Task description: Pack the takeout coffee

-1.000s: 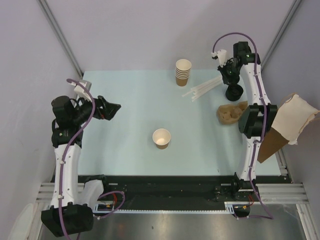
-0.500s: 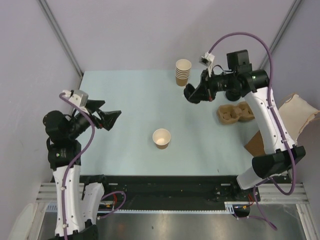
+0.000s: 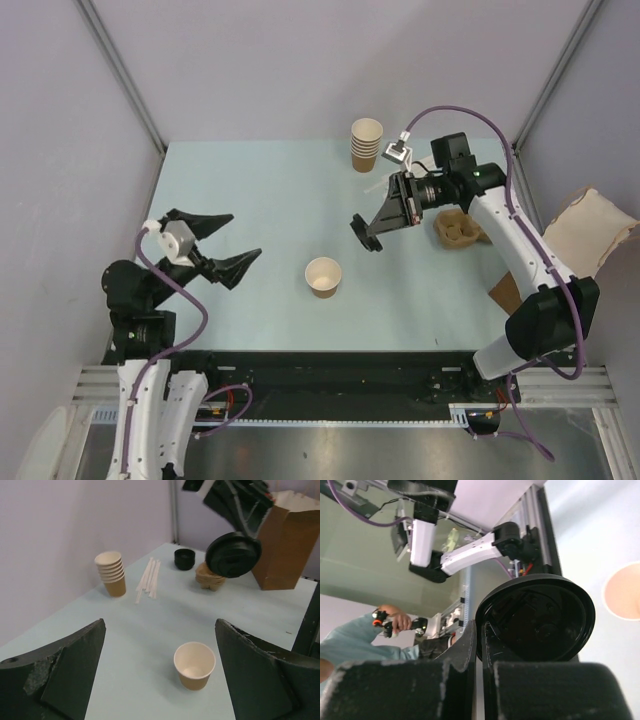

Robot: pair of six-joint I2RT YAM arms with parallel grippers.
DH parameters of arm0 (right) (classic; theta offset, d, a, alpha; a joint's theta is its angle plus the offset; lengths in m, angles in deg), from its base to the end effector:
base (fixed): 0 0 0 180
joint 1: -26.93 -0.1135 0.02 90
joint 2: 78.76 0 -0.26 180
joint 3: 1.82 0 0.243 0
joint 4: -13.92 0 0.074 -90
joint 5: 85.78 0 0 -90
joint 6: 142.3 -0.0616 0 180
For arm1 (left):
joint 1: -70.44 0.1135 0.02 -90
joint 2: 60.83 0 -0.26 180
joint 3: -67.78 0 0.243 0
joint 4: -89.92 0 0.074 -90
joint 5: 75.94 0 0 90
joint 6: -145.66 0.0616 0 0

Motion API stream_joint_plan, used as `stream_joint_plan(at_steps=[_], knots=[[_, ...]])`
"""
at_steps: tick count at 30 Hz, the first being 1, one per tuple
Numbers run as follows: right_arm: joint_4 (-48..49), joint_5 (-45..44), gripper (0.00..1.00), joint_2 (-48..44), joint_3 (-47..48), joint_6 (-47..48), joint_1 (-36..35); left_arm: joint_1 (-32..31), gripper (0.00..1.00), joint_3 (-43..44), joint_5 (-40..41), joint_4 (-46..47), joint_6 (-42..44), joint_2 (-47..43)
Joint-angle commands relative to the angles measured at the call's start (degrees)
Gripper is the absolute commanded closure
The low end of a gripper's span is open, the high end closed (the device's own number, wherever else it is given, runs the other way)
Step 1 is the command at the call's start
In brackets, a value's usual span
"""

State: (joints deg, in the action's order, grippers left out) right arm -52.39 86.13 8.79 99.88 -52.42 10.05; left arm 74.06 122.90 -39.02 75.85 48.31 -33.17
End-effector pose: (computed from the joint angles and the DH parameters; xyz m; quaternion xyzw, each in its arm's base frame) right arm 0.2648 0.1441 0.3674 -0.3144 0.6758 0.6494 0.1505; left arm 0.1162 -0.0420 0.3720 0.2960 0.5855 -0.2997 0.6926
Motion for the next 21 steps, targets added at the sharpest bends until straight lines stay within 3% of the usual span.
stream_joint_plan(at_steps=[1, 6, 10, 15, 21], knots=[[6.1, 12.6, 1.00, -1.2, 0.9, -8.0, -3.1, -7.7, 0.05, 0.0, -0.6, 7.3, 10.1, -0.2], [12.0, 12.6, 1.00, 0.9, 0.3, -18.1, -4.1, -21.7, 0.11, 1.8, 11.0, 1.7, 29.8, 1.2], [13.6, 12.8, 1.00, 2.7, 0.3, -18.8, -5.0, -32.2, 0.13, 2.4, 21.1, -1.8, 43.2, 3.4], [17.9, 12.9, 1.00, 5.3, 0.3, -22.6, -5.3, -46.3, 0.25, 0.1, 31.1, -0.4, 62.1, 5.7], [16.5, 12.9, 1.00, 4.9, -1.5, -19.8, -8.4, -49.8, 0.46, -0.3, 33.9, 4.6, 68.3, 9.6]])
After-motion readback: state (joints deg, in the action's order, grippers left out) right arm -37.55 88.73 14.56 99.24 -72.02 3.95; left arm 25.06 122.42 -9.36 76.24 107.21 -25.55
